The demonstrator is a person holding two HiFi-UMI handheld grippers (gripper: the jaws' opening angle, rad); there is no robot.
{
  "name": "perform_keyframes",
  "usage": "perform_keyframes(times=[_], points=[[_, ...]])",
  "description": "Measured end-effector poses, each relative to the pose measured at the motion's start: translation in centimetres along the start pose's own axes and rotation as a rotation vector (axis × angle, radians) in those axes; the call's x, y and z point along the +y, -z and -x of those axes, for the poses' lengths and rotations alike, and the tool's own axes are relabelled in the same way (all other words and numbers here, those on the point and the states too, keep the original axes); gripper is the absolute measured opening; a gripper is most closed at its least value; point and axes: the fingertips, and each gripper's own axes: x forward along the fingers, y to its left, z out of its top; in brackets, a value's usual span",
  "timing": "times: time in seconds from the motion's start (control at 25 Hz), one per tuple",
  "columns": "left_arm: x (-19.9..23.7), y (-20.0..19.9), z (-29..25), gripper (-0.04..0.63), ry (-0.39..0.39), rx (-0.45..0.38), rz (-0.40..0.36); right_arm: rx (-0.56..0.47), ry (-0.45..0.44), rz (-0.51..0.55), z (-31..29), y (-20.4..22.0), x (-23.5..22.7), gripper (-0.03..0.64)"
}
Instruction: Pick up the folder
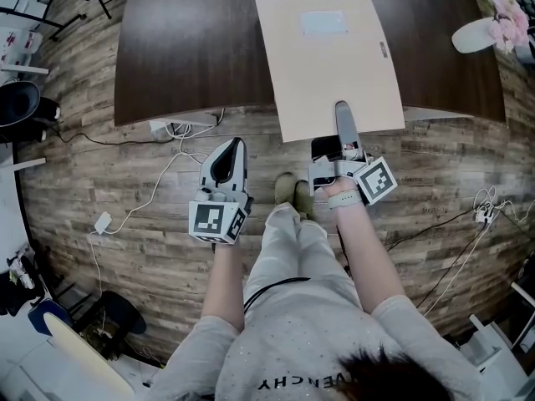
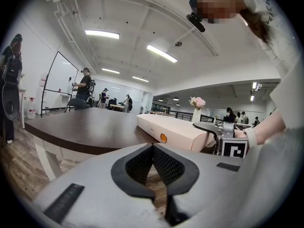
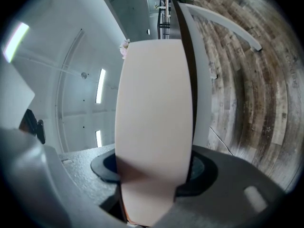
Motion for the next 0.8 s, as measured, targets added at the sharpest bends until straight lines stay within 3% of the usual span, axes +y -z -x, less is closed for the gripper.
perform_keyframes(times=[0.4,0.8], points=[[-0.1,-1.4,-0.1,-0.002,0.002,-0.014,-0.006,-0.021,-0.04,-0.011,0.0,-1.4,1.7,0.272],[-0.5,-3.9,-0.2,-0.002,0.009,-0.047,-0.013,-0.001,-0.007,0.15,0.8,-4.0,3.5,0.27]])
